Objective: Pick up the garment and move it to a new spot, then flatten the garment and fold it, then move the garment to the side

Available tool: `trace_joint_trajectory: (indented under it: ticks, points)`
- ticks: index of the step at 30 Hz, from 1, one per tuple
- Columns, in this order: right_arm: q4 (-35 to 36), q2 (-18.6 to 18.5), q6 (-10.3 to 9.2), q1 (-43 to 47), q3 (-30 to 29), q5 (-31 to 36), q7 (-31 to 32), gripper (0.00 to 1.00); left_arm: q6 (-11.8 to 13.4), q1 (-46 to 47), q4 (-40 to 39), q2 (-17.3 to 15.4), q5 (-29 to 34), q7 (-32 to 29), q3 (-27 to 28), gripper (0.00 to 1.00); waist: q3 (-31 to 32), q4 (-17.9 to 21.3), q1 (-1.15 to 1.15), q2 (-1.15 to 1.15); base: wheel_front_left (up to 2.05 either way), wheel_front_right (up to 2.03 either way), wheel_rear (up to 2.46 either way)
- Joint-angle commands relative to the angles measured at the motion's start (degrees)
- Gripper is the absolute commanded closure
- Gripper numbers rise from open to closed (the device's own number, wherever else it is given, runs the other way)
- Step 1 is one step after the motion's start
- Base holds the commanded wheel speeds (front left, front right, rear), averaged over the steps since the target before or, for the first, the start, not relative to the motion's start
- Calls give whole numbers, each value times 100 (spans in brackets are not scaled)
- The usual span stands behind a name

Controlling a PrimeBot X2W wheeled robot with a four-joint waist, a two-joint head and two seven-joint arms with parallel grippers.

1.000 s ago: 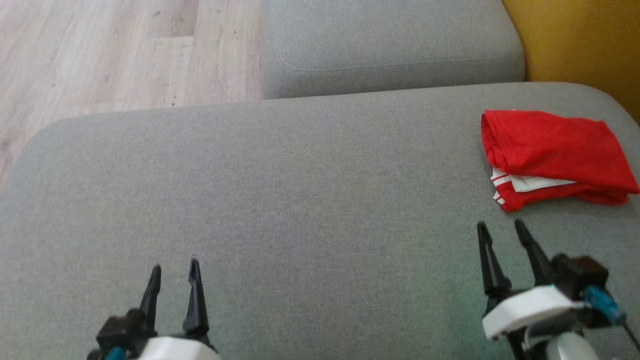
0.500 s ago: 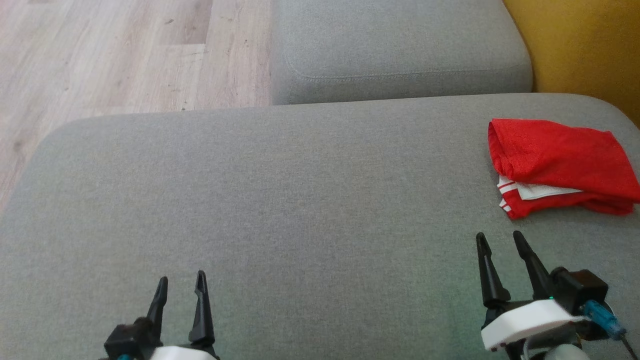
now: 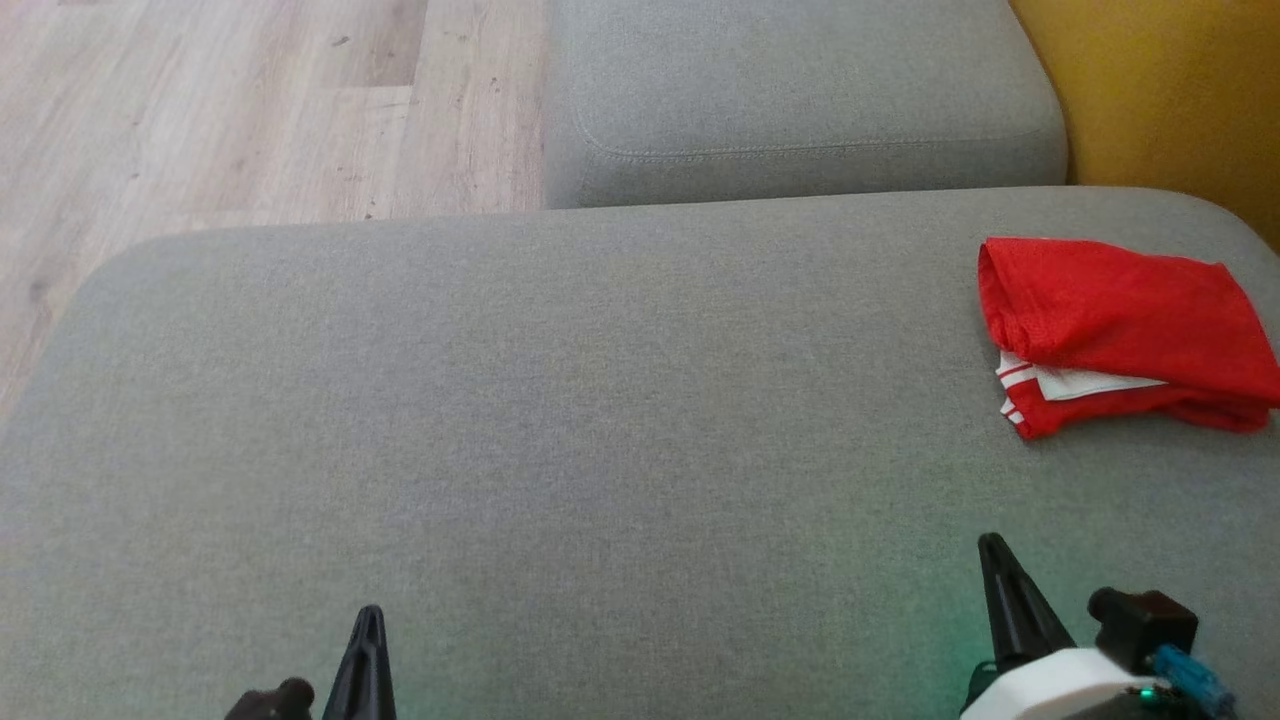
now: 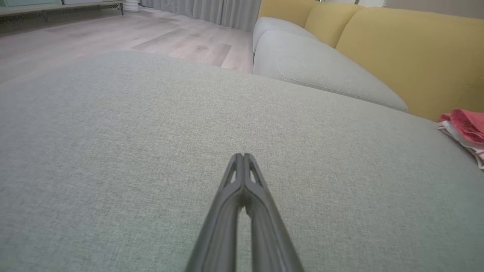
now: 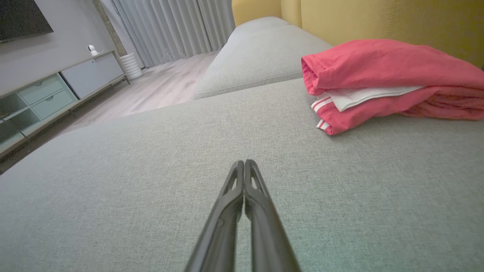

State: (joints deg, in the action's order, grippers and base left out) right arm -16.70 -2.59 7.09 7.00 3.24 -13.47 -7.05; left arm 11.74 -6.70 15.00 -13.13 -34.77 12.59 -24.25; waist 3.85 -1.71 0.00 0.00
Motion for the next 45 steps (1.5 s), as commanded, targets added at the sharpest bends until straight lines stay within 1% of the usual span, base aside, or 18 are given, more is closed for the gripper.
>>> trace_joint_trajectory:
  ticks: [1, 45]
  points:
    - [205, -13, 3, -242, -28, -199, 33, 100, -51, 235, -165, 5, -138, -32, 128, 100, -7, 3, 0, 0, 0, 0, 0]
    - [227, -70, 16, -628, -302, -3025, 455, 100, -730, 620, -127, 349, -2187, -684, 1160, 100, -149, 64, 0, 0, 0, 0, 0]
